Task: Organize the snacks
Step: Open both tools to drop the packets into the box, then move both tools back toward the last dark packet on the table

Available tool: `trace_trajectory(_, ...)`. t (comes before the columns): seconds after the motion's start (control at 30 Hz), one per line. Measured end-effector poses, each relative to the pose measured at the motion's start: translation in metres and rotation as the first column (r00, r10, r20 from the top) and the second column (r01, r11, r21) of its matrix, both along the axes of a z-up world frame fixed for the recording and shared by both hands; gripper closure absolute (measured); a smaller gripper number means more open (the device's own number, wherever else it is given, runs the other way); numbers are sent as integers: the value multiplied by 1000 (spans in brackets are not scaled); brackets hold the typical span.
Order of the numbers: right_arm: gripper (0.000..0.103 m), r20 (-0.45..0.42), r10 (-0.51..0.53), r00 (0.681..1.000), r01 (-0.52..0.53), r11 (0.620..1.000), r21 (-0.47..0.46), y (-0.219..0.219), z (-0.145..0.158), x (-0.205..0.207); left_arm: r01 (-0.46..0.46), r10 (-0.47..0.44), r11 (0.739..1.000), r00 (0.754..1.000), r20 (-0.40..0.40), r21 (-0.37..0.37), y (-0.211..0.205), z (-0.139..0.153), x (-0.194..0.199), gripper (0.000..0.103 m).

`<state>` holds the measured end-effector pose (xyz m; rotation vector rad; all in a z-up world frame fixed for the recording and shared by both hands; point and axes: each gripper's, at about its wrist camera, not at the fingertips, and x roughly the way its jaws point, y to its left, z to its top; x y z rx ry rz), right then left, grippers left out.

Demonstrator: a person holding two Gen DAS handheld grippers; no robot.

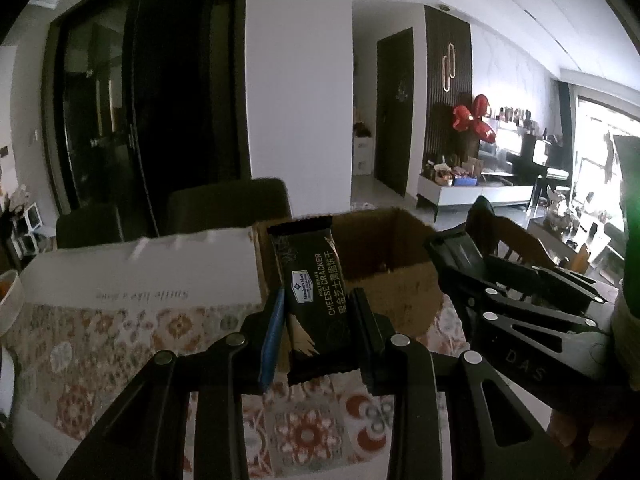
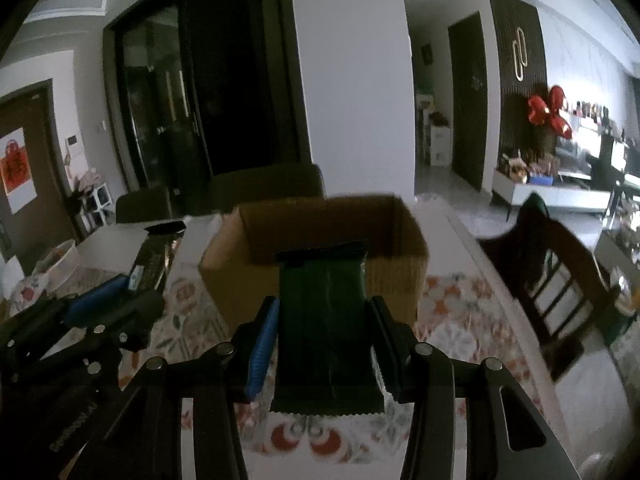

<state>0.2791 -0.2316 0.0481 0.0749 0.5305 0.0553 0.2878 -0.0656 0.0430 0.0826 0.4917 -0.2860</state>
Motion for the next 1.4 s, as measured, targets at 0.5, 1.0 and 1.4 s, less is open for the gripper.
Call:
trace_trajectory(0.5,57,11,32,999,-32,999,-18,-18,31,86,21,-22,1000,997,-73,-19,-25,12,94,71)
trace_trajectory(1.0,40,-112,29,993,-24,999,44,-39,3,130,-22,25,999,990,-138,26,-30,-2,121,45)
trace_trajectory(1.4,36,-59,2,998,0,999,36,-36,4,56,-105,112,992,990,-88,76,-12,-5,29,34)
